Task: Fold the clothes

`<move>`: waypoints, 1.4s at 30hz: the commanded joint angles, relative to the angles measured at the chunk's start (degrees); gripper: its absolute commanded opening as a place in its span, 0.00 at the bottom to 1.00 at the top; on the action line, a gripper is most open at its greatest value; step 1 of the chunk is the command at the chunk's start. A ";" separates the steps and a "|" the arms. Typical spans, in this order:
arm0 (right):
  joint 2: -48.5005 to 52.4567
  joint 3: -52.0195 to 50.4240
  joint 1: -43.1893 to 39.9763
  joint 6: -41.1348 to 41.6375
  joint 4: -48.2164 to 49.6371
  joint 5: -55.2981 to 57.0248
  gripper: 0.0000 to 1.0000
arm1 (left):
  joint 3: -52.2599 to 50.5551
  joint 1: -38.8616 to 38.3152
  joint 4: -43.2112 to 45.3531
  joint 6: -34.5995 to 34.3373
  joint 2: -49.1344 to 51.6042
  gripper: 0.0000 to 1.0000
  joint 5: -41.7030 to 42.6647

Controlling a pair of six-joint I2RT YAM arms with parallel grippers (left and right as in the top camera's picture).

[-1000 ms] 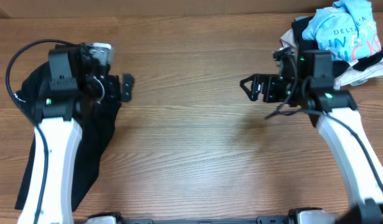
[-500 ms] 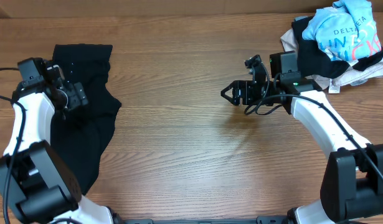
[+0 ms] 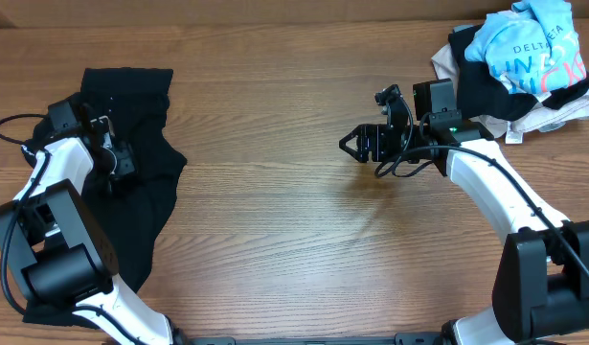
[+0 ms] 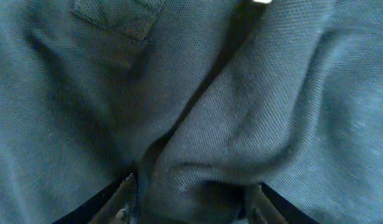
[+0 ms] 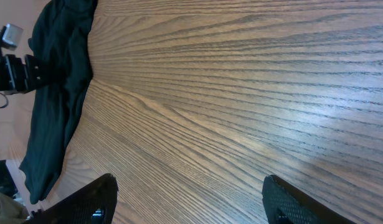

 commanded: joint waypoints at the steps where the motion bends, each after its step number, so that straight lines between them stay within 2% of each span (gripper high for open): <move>1: 0.33 1.14 0.17 -0.13 0.33 0.04 0.79 | 0.98 -0.24 1.03 0.48 0.81 0.59 -1.01; 4: 0.33 1.14 0.17 -0.13 0.33 0.04 0.79 | 0.98 -0.24 1.57 0.46 0.81 0.56 -0.96; 7: 0.33 1.14 0.17 -0.13 0.35 0.04 0.78 | 0.98 -0.24 2.10 0.22 0.81 0.46 -0.02; 12: 0.33 1.14 0.17 -0.13 0.35 1.11 0.79 | 2.25 -0.37 3.06 -0.83 0.81 0.30 7.98; 21: 0.33 1.14 0.17 -0.11 0.31 0.81 0.79 | 6.88 -2.47 -0.74 -1.92 0.81 0.05 5.64; 27: 0.33 1.16 0.17 -0.15 0.37 -1.88 0.80 | 19.61 -4.00 -11.72 -6.69 0.79 0.04 5.60; 35: 0.31 1.16 1.66 -0.31 1.51 -3.87 0.82 | 42.34 -8.87 -25.97 -6.64 0.70 0.04 16.96; 36: 0.31 1.16 2.95 -0.28 2.58 -3.87 0.82 | 48.22 -11.26 -29.09 -6.64 0.70 0.04 17.94; 42: 0.31 1.16 9.35 0.37 9.31 -3.61 0.82 | 62.79 -19.30 -34.56 -7.34 0.66 0.04 13.31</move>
